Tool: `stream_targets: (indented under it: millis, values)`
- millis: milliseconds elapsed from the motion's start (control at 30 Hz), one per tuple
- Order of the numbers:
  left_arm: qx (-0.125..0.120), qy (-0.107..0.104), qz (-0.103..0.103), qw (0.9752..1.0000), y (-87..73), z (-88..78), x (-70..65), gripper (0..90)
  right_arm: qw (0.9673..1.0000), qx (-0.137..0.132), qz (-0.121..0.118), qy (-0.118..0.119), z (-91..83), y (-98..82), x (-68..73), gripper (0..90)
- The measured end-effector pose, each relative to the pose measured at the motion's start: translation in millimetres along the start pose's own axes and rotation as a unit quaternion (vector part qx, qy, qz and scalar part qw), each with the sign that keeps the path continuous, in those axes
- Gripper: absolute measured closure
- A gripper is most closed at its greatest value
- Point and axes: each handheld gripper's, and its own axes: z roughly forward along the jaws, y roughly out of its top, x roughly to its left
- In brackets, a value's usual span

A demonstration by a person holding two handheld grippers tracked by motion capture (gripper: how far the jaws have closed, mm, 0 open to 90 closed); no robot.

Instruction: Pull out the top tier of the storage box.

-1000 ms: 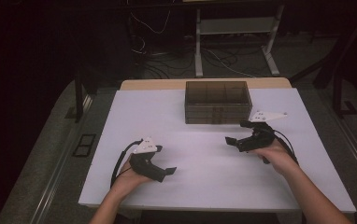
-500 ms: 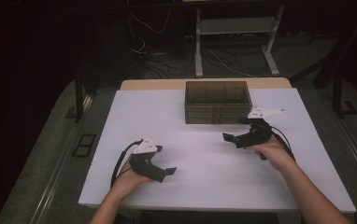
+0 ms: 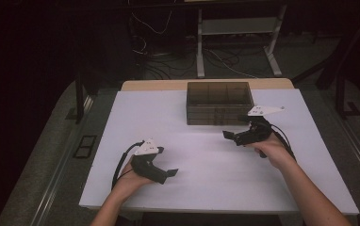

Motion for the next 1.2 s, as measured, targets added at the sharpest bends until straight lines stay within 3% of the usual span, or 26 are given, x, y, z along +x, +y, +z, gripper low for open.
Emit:
stream_targets:
  millis: [1200]
  values:
    - [0.002, -0.002, 0.002, 1.0, -0.4, 1.9, 0.4, 0.0, 1.0, -0.007, -0.007, 0.0, 25.3, 12.2, -4.7, 0.6]
